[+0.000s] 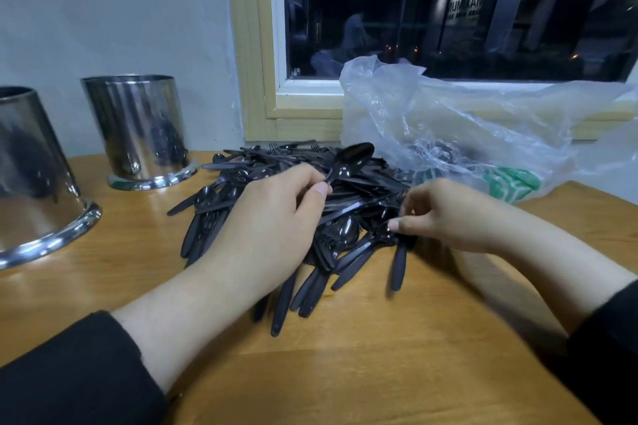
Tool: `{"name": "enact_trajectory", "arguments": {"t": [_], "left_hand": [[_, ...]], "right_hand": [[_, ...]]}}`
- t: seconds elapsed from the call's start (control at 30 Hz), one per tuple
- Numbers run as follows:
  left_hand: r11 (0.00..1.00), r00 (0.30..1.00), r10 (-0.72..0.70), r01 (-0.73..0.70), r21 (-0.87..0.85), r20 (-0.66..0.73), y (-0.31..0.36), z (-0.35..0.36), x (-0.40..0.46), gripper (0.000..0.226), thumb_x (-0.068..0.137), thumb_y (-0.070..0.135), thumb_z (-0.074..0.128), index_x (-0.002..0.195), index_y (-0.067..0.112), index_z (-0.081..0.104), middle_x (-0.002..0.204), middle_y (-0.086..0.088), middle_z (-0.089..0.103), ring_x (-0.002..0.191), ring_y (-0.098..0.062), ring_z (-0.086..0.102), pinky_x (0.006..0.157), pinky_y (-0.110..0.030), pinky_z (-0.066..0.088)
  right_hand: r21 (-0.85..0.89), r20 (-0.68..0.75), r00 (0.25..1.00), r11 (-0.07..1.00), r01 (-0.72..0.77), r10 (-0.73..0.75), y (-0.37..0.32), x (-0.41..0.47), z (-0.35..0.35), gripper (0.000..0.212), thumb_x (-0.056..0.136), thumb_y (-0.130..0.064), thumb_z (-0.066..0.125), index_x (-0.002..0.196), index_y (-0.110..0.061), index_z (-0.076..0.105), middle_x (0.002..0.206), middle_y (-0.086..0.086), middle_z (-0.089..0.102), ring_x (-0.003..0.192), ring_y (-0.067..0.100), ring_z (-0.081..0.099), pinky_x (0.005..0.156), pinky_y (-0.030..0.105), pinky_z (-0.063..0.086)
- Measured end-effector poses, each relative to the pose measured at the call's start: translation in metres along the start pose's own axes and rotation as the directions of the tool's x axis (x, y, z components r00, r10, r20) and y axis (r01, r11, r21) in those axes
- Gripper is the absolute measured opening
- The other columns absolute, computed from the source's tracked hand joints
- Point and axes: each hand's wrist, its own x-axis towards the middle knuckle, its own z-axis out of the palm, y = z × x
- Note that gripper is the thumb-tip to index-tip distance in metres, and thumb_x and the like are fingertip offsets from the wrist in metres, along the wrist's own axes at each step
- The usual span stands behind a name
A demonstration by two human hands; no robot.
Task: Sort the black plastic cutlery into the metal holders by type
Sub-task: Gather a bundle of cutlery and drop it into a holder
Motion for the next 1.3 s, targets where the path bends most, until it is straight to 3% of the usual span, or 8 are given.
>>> {"name": "enact_trajectory", "arguments": {"t": [0.27, 0.47, 0.7, 0.8, 0.93, 1.03, 1.17, 1.3], "left_hand": [[1.0, 1.0, -0.015, 0.015, 0.018, 0.007, 0.002, -0.004, 0.0, 0.023, 0.106, 0.036, 0.046, 0.091, 0.034, 0.063, 0.063, 0.011, 0.056, 0.063, -0.003, 0.053, 0.06, -0.02, 0.041], [1.0, 0.999, -0.031, 0.031, -0.005, -0.014, 0.003, -0.006, 0.001, 0.021, 0.106, 0.037, 0.046, 0.093, 0.036, 0.062, 0.067, 0.02, 0.057, 0.064, 0.0, 0.052, 0.06, -0.016, 0.039], [0.999, 0.998, -0.026, 0.023, -0.047, -0.056, 0.006, -0.008, 0.002, 0.02, 0.105, 0.037, 0.047, 0.093, 0.036, 0.063, 0.063, 0.024, 0.057, 0.058, 0.0, 0.052, 0.058, -0.015, 0.039], [0.998, 0.996, -0.025, 0.02, -0.067, -0.082, 0.006, -0.009, 0.002, 0.021, 0.105, 0.037, 0.048, 0.092, 0.035, 0.064, 0.065, 0.019, 0.06, 0.059, -0.002, 0.054, 0.057, -0.016, 0.041], [0.992, 0.995, -0.049, 0.038, -0.118, -0.088, 0.007, -0.009, 0.003, 0.025, 0.104, 0.034, 0.05, 0.084, 0.034, 0.064, 0.073, 0.01, 0.067, 0.065, -0.007, 0.062, 0.056, -0.024, 0.048], [0.981, 0.996, -0.073, 0.061, -0.186, -0.058, 0.005, -0.006, 0.004, 0.021, 0.104, 0.03, 0.052, 0.09, 0.034, 0.068, 0.081, 0.013, 0.072, 0.073, -0.002, 0.069, 0.071, -0.028, 0.055], [0.975, 0.998, -0.06, 0.056, -0.215, -0.013, 0.006, -0.006, 0.001, 0.02, 0.104, 0.028, 0.054, 0.098, 0.033, 0.072, 0.085, 0.016, 0.074, 0.074, -0.003, 0.068, 0.07, -0.017, 0.053], [0.936, 0.988, -0.089, 0.127, -0.328, 0.13, 0.013, -0.004, -0.003, 0.022, 0.107, 0.024, 0.05, 0.107, 0.033, 0.071, 0.085, 0.002, 0.076, 0.064, -0.026, 0.071, 0.067, -0.045, 0.062]], "right_hand": [[0.031, 0.004, 1.0, 0.999, -0.017, 0.017, 0.001, 0.004, 0.006, 0.026, 0.083, -0.049, 0.077, 0.08, -0.027, 0.064, 0.075, -0.004, 0.07, 0.07, 0.009, 0.064, 0.064, 0.027, 0.049], [0.318, -0.108, 0.992, 0.943, 0.101, -0.069, -0.006, -0.004, -0.007, 0.023, 0.089, -0.033, 0.074, 0.077, -0.017, 0.063, 0.061, -0.009, 0.057, 0.056, 0.004, 0.047, 0.058, 0.02, 0.037], [0.58, -0.281, 0.958, 0.785, 0.217, -0.057, -0.018, -0.012, -0.016, 0.015, 0.092, -0.018, 0.071, 0.081, -0.01, 0.065, 0.061, 0.004, 0.067, 0.057, 0.013, 0.057, 0.064, 0.028, 0.044], [0.624, -0.361, 0.931, 0.727, 0.289, -0.06, -0.018, -0.012, -0.017, 0.012, 0.092, -0.016, 0.07, 0.082, -0.01, 0.067, 0.06, 0.006, 0.066, 0.058, 0.016, 0.058, 0.066, 0.033, 0.047], [0.646, -0.446, 0.893, 0.67, 0.366, -0.057, -0.026, -0.016, -0.018, 0.01, 0.091, -0.015, 0.071, 0.083, -0.008, 0.069, 0.058, 0.008, 0.063, 0.057, 0.015, 0.058, 0.06, 0.021, 0.047], [0.644, -0.474, 0.878, 0.655, 0.395, -0.063, -0.034, -0.019, -0.014, 0.013, 0.093, -0.016, 0.069, 0.084, -0.007, 0.068, 0.061, 0.01, 0.066, 0.057, 0.014, 0.06, 0.059, 0.019, 0.047], [0.67, -0.503, 0.863, 0.616, 0.416, -0.036, -0.043, -0.018, -0.002, 0.013, 0.094, -0.016, 0.068, 0.085, -0.006, 0.067, 0.06, 0.006, 0.066, 0.056, 0.015, 0.057, 0.06, 0.027, 0.049], [0.649, -0.546, 0.837, 0.624, 0.435, -0.015, -0.047, -0.018, 0.004, 0.014, 0.094, -0.016, 0.069, 0.086, -0.006, 0.066, 0.06, 0.003, 0.065, 0.055, 0.01, 0.056, 0.057, 0.022, 0.047]]}}
